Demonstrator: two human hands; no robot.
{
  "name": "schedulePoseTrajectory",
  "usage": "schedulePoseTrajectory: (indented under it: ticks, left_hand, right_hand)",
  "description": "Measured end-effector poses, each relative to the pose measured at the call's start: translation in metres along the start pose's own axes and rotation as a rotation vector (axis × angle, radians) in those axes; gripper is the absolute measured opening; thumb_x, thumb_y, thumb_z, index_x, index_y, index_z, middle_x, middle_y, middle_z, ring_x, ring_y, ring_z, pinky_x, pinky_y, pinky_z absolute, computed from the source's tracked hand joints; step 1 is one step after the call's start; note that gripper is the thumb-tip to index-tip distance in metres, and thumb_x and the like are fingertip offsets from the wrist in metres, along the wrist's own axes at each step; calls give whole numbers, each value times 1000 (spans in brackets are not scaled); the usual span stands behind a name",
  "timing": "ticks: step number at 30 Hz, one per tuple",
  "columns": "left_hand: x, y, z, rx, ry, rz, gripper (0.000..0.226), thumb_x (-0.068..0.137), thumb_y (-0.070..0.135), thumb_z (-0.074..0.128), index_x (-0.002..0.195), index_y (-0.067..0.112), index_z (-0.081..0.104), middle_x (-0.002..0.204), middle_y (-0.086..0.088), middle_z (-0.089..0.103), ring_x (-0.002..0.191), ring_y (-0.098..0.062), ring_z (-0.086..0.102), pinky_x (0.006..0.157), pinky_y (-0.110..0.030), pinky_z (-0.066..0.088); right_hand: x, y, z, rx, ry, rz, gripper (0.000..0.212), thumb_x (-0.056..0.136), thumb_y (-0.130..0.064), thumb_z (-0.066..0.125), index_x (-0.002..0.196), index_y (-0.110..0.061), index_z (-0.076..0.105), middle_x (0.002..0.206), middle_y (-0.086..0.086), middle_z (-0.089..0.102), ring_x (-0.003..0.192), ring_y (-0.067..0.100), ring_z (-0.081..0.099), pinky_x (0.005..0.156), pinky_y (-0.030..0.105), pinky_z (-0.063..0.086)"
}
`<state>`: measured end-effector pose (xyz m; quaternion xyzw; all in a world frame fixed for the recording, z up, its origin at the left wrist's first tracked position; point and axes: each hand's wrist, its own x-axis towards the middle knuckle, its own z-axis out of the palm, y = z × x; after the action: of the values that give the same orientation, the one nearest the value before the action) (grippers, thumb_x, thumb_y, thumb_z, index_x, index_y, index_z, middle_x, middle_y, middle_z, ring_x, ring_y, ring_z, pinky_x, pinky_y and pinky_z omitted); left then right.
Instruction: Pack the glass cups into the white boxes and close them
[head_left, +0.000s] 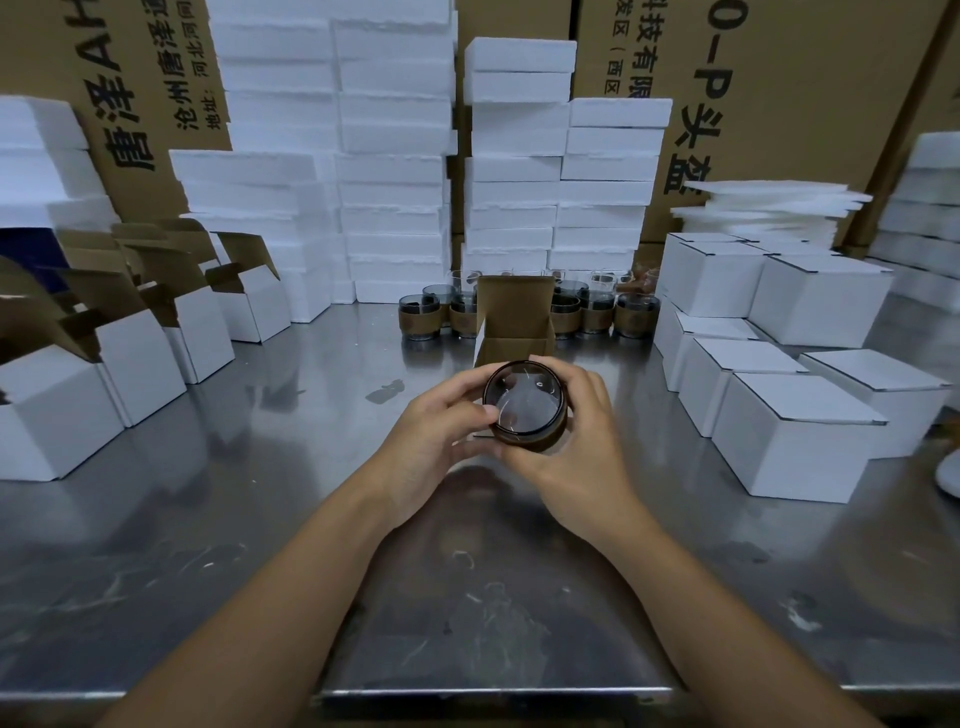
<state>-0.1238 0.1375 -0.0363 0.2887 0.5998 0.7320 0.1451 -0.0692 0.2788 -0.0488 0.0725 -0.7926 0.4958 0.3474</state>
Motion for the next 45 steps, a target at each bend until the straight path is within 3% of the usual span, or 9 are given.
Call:
schedulePoseTrajectory:
  ticks: [10, 14, 18, 22, 27, 30, 34, 38, 45]
  left_hand:
    - [-1, 1, 1, -23, 20, -6, 49, 76, 17, 58, 124, 20, 60, 118, 0, 66, 105, -15, 64, 74, -22, 51]
    - [0, 0, 2, 5, 39, -41, 35, 91, 22, 56, 126, 23, 58, 120, -1, 66, 109, -20, 62, 80, -25, 52]
    - [2, -2, 2, 38, 56, -83, 40, 90, 37, 52, 127, 25, 56, 119, -3, 66, 108, -21, 64, 88, -32, 52]
    - [1, -3, 1, 68, 26, -91, 46, 83, 40, 55, 126, 22, 57, 109, -13, 65, 96, -21, 62, 80, -30, 49]
    - [1, -7, 2, 93, -26, -97, 45, 78, 49, 57, 115, 24, 63, 90, 1, 63, 66, -10, 53, 60, -22, 43]
    - [1, -8, 3, 136, -28, -106, 48, 80, 57, 59, 116, 26, 63, 90, 0, 64, 68, -12, 51, 55, -20, 41]
    - [2, -8, 4, 154, -14, -121, 48, 78, 57, 56, 111, 23, 64, 93, -6, 64, 74, -18, 49, 55, -20, 41]
    - [1, -7, 5, 140, -11, -122, 47, 75, 59, 58, 104, 23, 67, 98, -13, 62, 82, -24, 52, 57, -20, 43]
    - [-1, -4, 7, 154, -1, -110, 45, 77, 57, 59, 106, 24, 65, 105, -19, 63, 85, -22, 56, 61, -22, 44]
  right_hand:
    - [-1, -1, 1, 11, 5, -6, 72, 62, -5, 84, 119, -29, 49, 117, -6, 49, 104, -15, 47, 85, 1, 36]
    - [-1, -1, -1, 94, -30, 108, 82, 65, -17, 84, 133, -28, 40, 118, -16, 51, 107, -10, 50, 87, 8, 43]
    - [0, -2, 0, 129, -22, 178, 78, 66, -30, 83, 130, -34, 40, 109, -19, 54, 98, -8, 57, 78, 13, 49]
    - [2, 0, 0, 244, -6, 228, 57, 70, -36, 80, 116, -41, 48, 100, -16, 62, 89, -9, 61, 68, 9, 48]
    - [5, 4, 1, 268, -34, 345, 57, 67, -59, 69, 115, -44, 45, 94, -21, 63, 87, -5, 63, 79, 23, 51]
    - [6, 5, 1, 321, -75, 384, 37, 83, -49, 62, 115, -35, 51, 100, -14, 63, 88, -2, 64, 79, 25, 51]
    - [7, 1, 1, 381, -92, 441, 15, 90, -42, 54, 100, -31, 56, 97, -7, 64, 83, 4, 66, 63, 22, 50]
    - [9, -2, 0, 421, -82, 491, 18, 92, -41, 51, 94, -23, 57, 88, -1, 64, 74, 9, 65, 55, 21, 48]
    - [10, -1, 1, 418, -79, 490, 19, 90, -43, 54, 94, -25, 58, 88, -3, 66, 78, 10, 67, 65, 27, 51]
